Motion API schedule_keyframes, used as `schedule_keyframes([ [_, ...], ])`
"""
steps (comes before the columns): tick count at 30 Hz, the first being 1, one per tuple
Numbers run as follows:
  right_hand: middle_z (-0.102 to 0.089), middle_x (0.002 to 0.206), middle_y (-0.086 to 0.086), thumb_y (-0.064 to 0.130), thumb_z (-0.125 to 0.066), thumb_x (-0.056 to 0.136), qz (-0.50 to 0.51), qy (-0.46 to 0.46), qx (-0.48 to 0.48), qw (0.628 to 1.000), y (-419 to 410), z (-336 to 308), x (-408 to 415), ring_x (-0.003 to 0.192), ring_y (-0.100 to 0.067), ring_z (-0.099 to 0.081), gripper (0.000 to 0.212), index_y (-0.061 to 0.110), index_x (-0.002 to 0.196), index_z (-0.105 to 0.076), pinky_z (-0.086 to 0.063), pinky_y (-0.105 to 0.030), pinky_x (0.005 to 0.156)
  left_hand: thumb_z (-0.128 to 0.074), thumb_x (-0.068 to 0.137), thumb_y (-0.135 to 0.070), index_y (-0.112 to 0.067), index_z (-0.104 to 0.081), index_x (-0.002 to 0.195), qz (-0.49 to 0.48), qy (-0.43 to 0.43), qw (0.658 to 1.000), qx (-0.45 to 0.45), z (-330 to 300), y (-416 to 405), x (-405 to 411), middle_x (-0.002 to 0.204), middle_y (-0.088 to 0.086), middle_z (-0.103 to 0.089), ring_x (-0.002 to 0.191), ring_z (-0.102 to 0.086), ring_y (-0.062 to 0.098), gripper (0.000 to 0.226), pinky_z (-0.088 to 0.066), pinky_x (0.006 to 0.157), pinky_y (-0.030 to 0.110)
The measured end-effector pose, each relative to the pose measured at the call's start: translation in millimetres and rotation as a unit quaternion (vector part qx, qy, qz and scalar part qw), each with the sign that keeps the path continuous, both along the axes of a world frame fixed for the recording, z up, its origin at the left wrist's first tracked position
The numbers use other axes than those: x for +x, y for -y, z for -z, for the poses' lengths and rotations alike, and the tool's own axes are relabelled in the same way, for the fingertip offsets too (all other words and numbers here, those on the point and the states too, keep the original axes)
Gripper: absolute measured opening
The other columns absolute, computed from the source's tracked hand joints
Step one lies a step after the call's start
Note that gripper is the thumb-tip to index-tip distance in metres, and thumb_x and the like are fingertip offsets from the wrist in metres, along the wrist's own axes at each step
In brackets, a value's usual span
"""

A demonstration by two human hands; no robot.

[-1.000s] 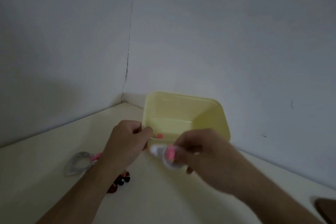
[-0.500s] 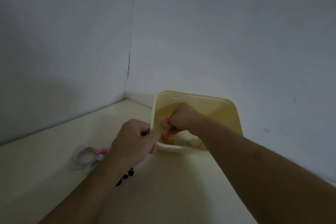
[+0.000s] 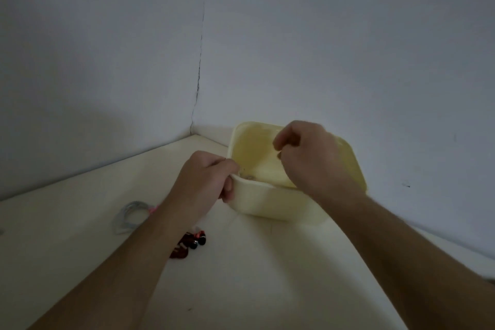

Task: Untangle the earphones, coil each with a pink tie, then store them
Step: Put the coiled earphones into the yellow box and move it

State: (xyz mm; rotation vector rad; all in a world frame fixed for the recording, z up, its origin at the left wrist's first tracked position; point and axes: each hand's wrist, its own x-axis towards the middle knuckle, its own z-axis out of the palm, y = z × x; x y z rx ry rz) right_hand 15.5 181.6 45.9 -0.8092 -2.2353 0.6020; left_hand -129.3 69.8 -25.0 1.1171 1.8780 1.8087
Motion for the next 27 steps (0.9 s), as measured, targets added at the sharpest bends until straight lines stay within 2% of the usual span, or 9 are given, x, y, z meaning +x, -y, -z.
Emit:
schedule_keyframes([
  [2,-0.066,0.068,0.015,-0.009,-0.049,0.080,-0.069,-0.059,0.058,0.994,37,1,19,0.062,0.001,-0.061,0.036,0.021,0.072,-0.067,-0.041,-0.009,0.050,-0.063,0.097,-0.016,-0.002,-0.059,0.056,0.017,0.005,1.000,-0.012,-3,0,-1,0.055,0.019,-0.063,0.052,-0.057,0.024,0.043,-0.044,0.062,0.035],
  [4,-0.066,0.066,0.018,-0.002,-0.051,0.077,-0.154,-0.020,0.070,0.985,61,20,22,0.065,-0.001,-0.062,0.033,0.026,0.063,-0.062,-0.041,-0.011,0.056,-0.062,0.099,-0.021,-0.005,-0.062,0.061,0.027,0.001,0.999,-0.040,-8,3,-2,0.055,0.010,-0.063,0.055,-0.058,0.021,0.041,-0.043,0.062,0.032],
  [6,-0.072,0.087,0.012,0.012,-0.049,0.079,-0.187,0.106,0.067,0.974,71,50,13,0.081,-0.008,-0.066,0.026,0.028,0.078,-0.070,-0.053,-0.027,0.072,-0.062,0.099,-0.026,-0.006,-0.065,0.063,0.037,-0.012,0.997,-0.066,-12,6,-4,0.059,0.007,-0.065,0.058,-0.059,0.017,0.042,-0.043,0.065,0.031],
  [9,-0.063,0.123,0.005,0.038,-0.058,0.095,-0.199,0.214,0.027,0.956,81,92,-13,0.110,-0.020,-0.062,0.035,0.029,0.129,-0.062,-0.054,-0.034,0.093,-0.060,0.099,-0.035,-0.002,-0.068,0.064,0.063,-0.044,0.991,-0.112,-17,12,-8,0.073,0.019,-0.073,0.067,-0.061,0.020,0.049,-0.046,0.076,0.035],
  [13,-0.060,0.111,0.005,0.067,-0.053,0.085,-0.194,0.191,0.104,0.957,90,123,-43,0.095,-0.024,-0.057,0.045,0.031,0.112,-0.055,-0.053,-0.040,0.087,-0.060,0.098,-0.041,0.002,-0.070,0.073,0.064,-0.062,0.984,-0.155,-20,14,-9,0.079,0.018,-0.075,0.070,-0.060,0.019,0.050,-0.046,0.074,0.035],
  [16,-0.059,0.104,0.002,0.055,-0.058,0.091,-0.189,0.174,0.126,0.958,93,127,-47,0.090,-0.023,-0.054,0.030,0.027,0.100,-0.056,-0.055,-0.041,0.079,-0.061,0.098,-0.042,-0.002,-0.071,0.071,0.062,-0.065,0.983,-0.159,-19,13,-10,0.076,0.014,-0.076,0.068,-0.061,0.016,0.050,-0.047,0.073,0.036],
  [20,-0.065,0.103,0.006,0.035,-0.064,0.095,-0.209,0.144,0.080,0.964,91,116,-35,0.092,-0.017,-0.061,0.013,0.025,0.103,-0.063,-0.058,-0.042,0.077,-0.061,0.098,-0.041,-0.004,-0.071,0.067,0.059,-0.065,0.985,-0.146,-16,12,-11,0.072,0.013,-0.075,0.066,-0.060,0.014,0.049,-0.045,0.069,0.031],
  [24,-0.072,0.093,0.010,0.025,-0.069,0.096,-0.216,0.110,-0.010,0.970,86,97,-7,0.074,-0.001,-0.061,0.005,0.026,0.094,-0.074,-0.048,-0.015,0.066,-0.062,0.096,-0.039,-0.004,-0.072,0.067,0.070,-0.066,0.988,-0.123,-13,12,-12,0.075,0.016,-0.075,0.068,-0.063,0.017,0.046,-0.050,0.077,0.035],
  [27,-0.075,0.088,0.008,0.018,-0.069,0.095,-0.205,0.099,-0.085,0.970,79,89,14,0.067,0.001,-0.063,0.012,0.024,0.086,-0.074,-0.046,-0.011,0.063,-0.063,0.094,-0.039,-0.003,-0.072,0.067,0.071,-0.061,0.989,-0.113,-12,11,-11,0.074,0.016,-0.074,0.067,-0.062,0.017,0.046,-0.050,0.077,0.037],
])
